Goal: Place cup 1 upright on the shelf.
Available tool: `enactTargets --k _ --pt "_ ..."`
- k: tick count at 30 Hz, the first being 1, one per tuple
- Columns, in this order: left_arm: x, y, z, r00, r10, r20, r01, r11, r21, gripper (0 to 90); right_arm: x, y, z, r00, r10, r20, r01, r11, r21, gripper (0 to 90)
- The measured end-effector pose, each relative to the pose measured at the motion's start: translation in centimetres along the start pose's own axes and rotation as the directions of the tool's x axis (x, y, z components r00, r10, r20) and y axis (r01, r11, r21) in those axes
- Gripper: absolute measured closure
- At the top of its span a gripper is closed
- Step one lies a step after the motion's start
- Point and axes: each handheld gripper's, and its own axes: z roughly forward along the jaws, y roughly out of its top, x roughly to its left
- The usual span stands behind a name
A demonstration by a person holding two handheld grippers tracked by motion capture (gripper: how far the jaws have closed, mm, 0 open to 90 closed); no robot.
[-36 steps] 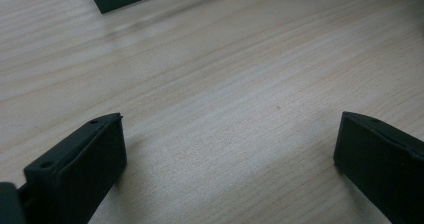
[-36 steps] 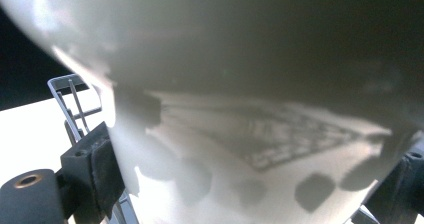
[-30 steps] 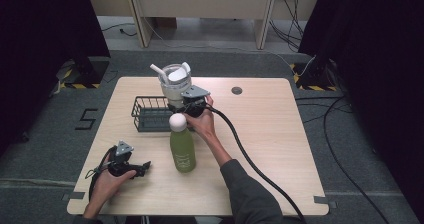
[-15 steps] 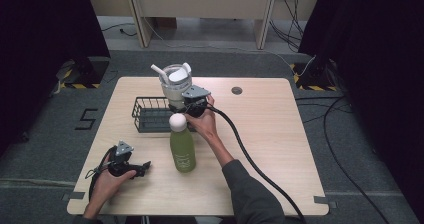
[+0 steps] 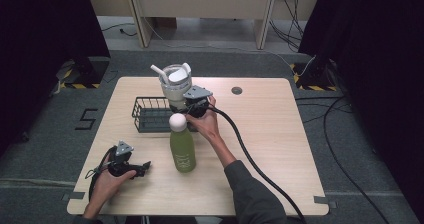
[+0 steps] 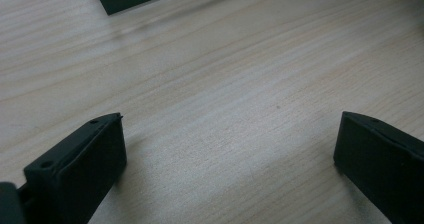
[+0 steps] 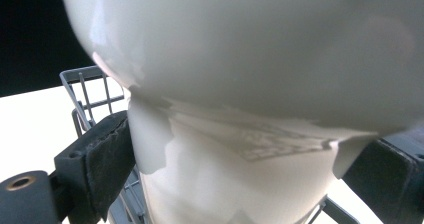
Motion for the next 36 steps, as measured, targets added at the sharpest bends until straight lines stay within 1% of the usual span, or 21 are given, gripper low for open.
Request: enactTargets --k 1,2,4,6,8,10,11,13,14,17,20,21,23,25,26,30,36 --pt "0.0 0.0 0.0 1.0000 0.000 0.000 0.000 1.0000 0.000 0.0 0.0 0.0 0.0 1.0000 0.000 0.000 0.000 1.000 0.000 7.9" --pt "0.0 0.0 0.0 1.0000 0.000 -0.001 0.000 1.0000 -0.001 0.0 -0.2 0.1 -0.2 0.9999 -0.015 0.000 0.015 1.000 -0.001 8.1" --pt "0.0 0.0 0.0 1.0000 0.000 -0.001 0.000 1.0000 -0.001 0.0 -0.1 0.1 -0.3 1.0000 -0.010 -0.001 0.010 1.000 0.001 8.1" --pt "0.0 0.0 0.0 1.0000 0.000 -0.001 0.000 1.0000 -0.002 0.0 -0.3 0.2 -0.6 0.9997 -0.025 -0.004 0.025 1.000 0.003 8.4" --pt "0.0 0.0 0.0 1.0000 -0.002 -0.001 0.002 1.0000 -0.003 0.0 -0.4 0.4 -1.1 0.9995 -0.031 -0.009 0.031 1.000 -0.007 9.6" --pt "0.0 0.0 0.0 1.0000 -0.006 -0.001 0.006 1.0000 -0.006 0.0 -0.5 0.5 -1.6 0.9997 -0.021 -0.012 0.021 1.000 -0.014 11.4" --pt "0.0 0.0 0.0 1.0000 -0.006 0.000 0.006 1.0000 -0.005 0.0 -0.6 0.5 -1.8 0.9995 -0.029 -0.014 0.029 0.999 -0.017 12.0" --pt "0.0 0.0 0.0 1.0000 -0.006 -0.001 0.006 1.0000 -0.006 0.0 -0.7 0.5 -2.3 0.9996 -0.022 -0.020 0.021 1.000 -0.019 14.6" --pt "-0.1 0.0 0.0 1.0000 -0.007 -0.001 0.007 1.0000 -0.007 0.0 -0.8 0.5 -2.4 0.9993 -0.028 -0.023 0.027 0.999 -0.019 14.7" --pt "0.0 0.0 0.0 1.0000 -0.002 -0.001 0.002 1.0000 -0.003 0.0 -1.1 0.5 -3.0 0.9996 -0.006 -0.026 0.005 0.999 -0.036 14.8" --pt "0.0 0.0 0.0 1.0000 -0.006 -0.001 0.006 1.0000 -0.006 0.0 -1.5 0.3 -3.6 0.9996 -0.011 -0.025 0.010 0.999 -0.039 14.8" --pt "0.0 0.0 0.0 1.0000 -0.001 -0.001 0.001 1.0000 -0.002 0.0 -1.6 0.3 -3.8 0.9996 -0.012 -0.026 0.011 0.999 -0.044 14.8" --pt "0.0 0.0 0.0 1.0000 -0.002 -0.001 0.002 1.0000 -0.003 0.0 -1.7 0.2 -4.2 0.9995 0.001 -0.031 -0.002 0.999 -0.048 14.8" --pt "0.0 0.0 0.0 1.0000 -0.004 -0.001 0.004 1.0000 -0.004 0.0 -1.9 0.1 -4.7 0.9997 -0.001 -0.026 -0.001 0.999 -0.049 14.9" --pt "0.0 0.0 0.0 1.0000 -0.001 -0.001 0.001 1.0000 -0.002 0.0 -1.9 0.1 -4.9 0.9997 0.008 -0.025 -0.009 0.999 -0.047 14.8" --pt "0.0 0.0 0.0 1.0000 -0.001 -0.001 0.001 1.0000 -0.001 0.0 -2.4 -0.4 -6.0 0.9998 -0.003 -0.021 0.002 0.999 -0.048 14.9" --pt "0.0 0.0 0.0 1.0000 0.000 -0.001 0.000 1.0000 -0.001 0.0 -3.4 -1.5 -8.1 0.9999 0.010 0.006 -0.010 0.999 -0.044 14.9"
